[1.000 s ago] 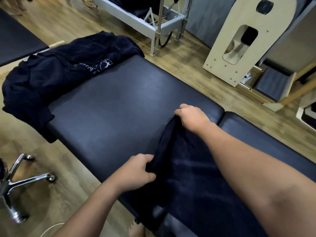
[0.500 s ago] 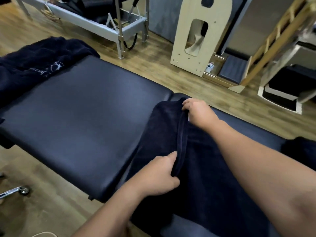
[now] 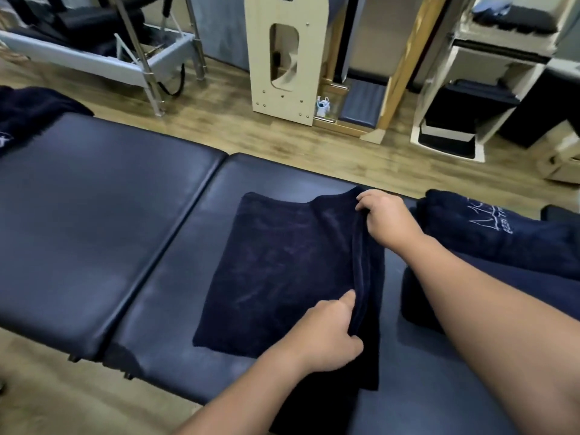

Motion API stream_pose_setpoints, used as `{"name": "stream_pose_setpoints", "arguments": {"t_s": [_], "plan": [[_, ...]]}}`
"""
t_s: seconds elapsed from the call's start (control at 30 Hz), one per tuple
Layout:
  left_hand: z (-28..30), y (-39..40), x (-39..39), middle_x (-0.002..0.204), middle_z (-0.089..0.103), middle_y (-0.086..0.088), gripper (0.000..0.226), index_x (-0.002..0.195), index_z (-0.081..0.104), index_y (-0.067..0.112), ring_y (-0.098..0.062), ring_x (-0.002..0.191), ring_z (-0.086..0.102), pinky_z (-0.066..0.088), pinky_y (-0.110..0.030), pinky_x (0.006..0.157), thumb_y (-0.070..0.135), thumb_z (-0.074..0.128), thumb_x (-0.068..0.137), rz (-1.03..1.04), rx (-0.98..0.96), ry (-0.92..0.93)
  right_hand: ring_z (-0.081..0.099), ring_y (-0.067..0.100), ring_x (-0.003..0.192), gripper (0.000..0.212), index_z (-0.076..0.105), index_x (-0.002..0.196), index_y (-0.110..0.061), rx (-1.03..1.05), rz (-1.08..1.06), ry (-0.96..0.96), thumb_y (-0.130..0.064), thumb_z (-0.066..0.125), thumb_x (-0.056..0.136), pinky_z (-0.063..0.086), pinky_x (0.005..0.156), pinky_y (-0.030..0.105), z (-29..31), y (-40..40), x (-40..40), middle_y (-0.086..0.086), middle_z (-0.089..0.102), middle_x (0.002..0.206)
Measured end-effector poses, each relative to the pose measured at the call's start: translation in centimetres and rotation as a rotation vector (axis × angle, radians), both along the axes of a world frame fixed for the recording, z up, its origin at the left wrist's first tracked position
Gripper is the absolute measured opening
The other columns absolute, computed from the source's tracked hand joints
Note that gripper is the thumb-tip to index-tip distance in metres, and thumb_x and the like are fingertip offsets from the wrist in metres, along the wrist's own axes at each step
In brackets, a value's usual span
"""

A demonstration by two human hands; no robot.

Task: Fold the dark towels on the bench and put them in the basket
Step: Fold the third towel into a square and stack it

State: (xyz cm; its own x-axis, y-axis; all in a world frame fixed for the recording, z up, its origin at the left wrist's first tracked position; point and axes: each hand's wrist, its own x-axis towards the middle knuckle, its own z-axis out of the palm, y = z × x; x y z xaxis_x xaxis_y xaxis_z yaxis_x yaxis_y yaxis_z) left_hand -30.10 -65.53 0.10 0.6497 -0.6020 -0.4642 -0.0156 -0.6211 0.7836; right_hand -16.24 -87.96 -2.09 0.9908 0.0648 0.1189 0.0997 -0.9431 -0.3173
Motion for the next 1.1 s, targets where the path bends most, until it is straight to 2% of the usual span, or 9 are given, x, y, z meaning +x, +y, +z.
{"name": "stream_pose_setpoints", "arguments": {"t_s": [0.1, 0.2, 0.3, 0.4, 0.5, 0.6, 0.7, 0.9, 1.1], "plan": [[-0.9, -2.3, -0.9, 0.131, 0.06, -0.002, 0.074, 0.157, 0.026, 0.027, -0.021, 0.114, 0.061, 0.053, -0.035, 0.099, 0.02, 0.057, 0.09, -0.07, 0.089, 0.02, 0.062, 0.029, 0.113, 0.038, 0.074, 0.098, -0.008, -0.034, -0.058, 0.065, 0.015, 0.053, 0.077, 0.052, 0.095, 0.04, -0.6, -2.4, -2.0, 0.006, 0.066, 0.119], [-1.9, -2.6, -1.4, 0.109, 0.069, -0.007, 0.019, 0.113, 0.058, 0.02, -0.022, 0.097, 0.066, 0.056, -0.042, 0.092, 0.023, 0.056, 0.094, -0.095, -0.007, -0.01, 0.058, 0.032, 0.103, 0.031, 0.07, 0.096, -0.01, -0.162, -0.176, 0.246, 0.009, 0.056, 0.076, 0.052, 0.08, 0.037, -0.7, -2.7, -3.7, 0.006, 0.06, 0.109], [-4.0, -0.4, -0.8, 0.111, 0.06, 0.003, 0.027, 0.116, 0.068, 0.02, -0.018, 0.103, 0.06, 0.052, -0.04, 0.093, 0.025, 0.048, 0.098, -0.067, 0.058, -0.454, 0.05, 0.034, 0.105, 0.021, 0.068, 0.098, -0.008, -0.313, -0.21, 0.275, -0.004, 0.056, 0.081, 0.05, 0.084, 0.039, -0.6, -0.2, -5.2, 0.008, 0.058, 0.11], [-7.0, 3.8, 1.6, 0.141, 0.052, -0.008, 0.051, 0.136, 0.058, 0.021, -0.034, 0.13, 0.052, 0.048, -0.053, 0.098, 0.04, 0.045, 0.09, -0.015, 0.395, -0.876, 0.042, 0.036, 0.124, 0.035, 0.061, 0.124, -0.014, -0.177, -0.047, 0.242, -0.029, 0.053, 0.094, 0.046, 0.099, 0.047, -2.6, 4.6, -6.8, 0.009, 0.05, 0.137], [-9.0, 8.8, 4.2, 0.168, 0.011, -0.018, 0.084, 0.162, 0.018, 0.024, -0.038, 0.155, 0.011, 0.026, -0.066, 0.114, 0.067, 0.026, 0.089, -0.004, 0.711, -0.665, 0.0, 0.043, 0.151, 0.065, 0.021, 0.155, -0.038, -0.111, 0.073, 0.456, -0.062, 0.037, 0.097, 0.015, 0.117, 0.067, -5.3, 8.7, -8.8, 0.009, 0.003, 0.167], [-9.9, 11.9, 6.1, 0.164, -0.029, -0.006, 0.099, 0.16, -0.014, 0.017, -0.022, 0.153, -0.024, 0.007, -0.06, 0.123, 0.08, 0.003, 0.086, -0.136, 0.776, -0.627, -0.028, 0.043, 0.147, 0.08, -0.014, 0.156, -0.041, -0.138, -0.175, 0.556, -0.077, 0.021, 0.093, -0.003, 0.112, 0.075, -7.2, 8.6, -9.4, 0.01, -0.028, 0.164], [-9.4, 10.7, 9.0, 0.164, -0.03, -0.013, 0.1, 0.16, -0.017, 0.025, -0.031, 0.151, -0.029, 0.002, -0.061, 0.123, 0.085, 0.009, 0.085, -0.21, 0.763, -0.672, -0.028, 0.049, 0.145, 0.086, -0.019, 0.155, -0.04, -0.104, -0.378, 0.599, -0.079, 0.023, 0.091, -0.001, 0.111, 0.077, -7.1, 7.7, -7.4, 0.016, -0.03, 0.162], [-9.4, 7.1, 17.0, 0.165, -0.028, -0.012, 0.08, 0.15, -0.021, 0.057, -0.05, 0.149, -0.019, 0.006, -0.067, 0.119, 0.089, 0.01, 0.083, -0.197, 0.734, -0.614, -0.023, 0.051, 0.146, 0.097, -0.018, 0.153, -0.048, -0.102, -0.37, 0.636, -0.075, 0.043, 0.083, -0.004, 0.112, 0.075, -6.5, 6.7, -3.4, 0.013, -0.027, 0.163], [-9.6, 7.9, 21.6, 0.164, -0.032, 0.0, 0.087, 0.156, -0.018, 0.045, -0.042, 0.154, -0.007, 0.011, -0.063, 0.121, 0.085, 0.02, 0.088, -0.069, 0.721, -0.452, -0.022, 0.052, 0.146, 0.106, -0.016, 0.151, -0.053, -0.023, -0.43, 0.699, -0.071, 0.055, 0.075, -0.005, 0.111, 0.076, -6.1, 6.0, -0.9, 0.009, -0.026, 0.164]]}}
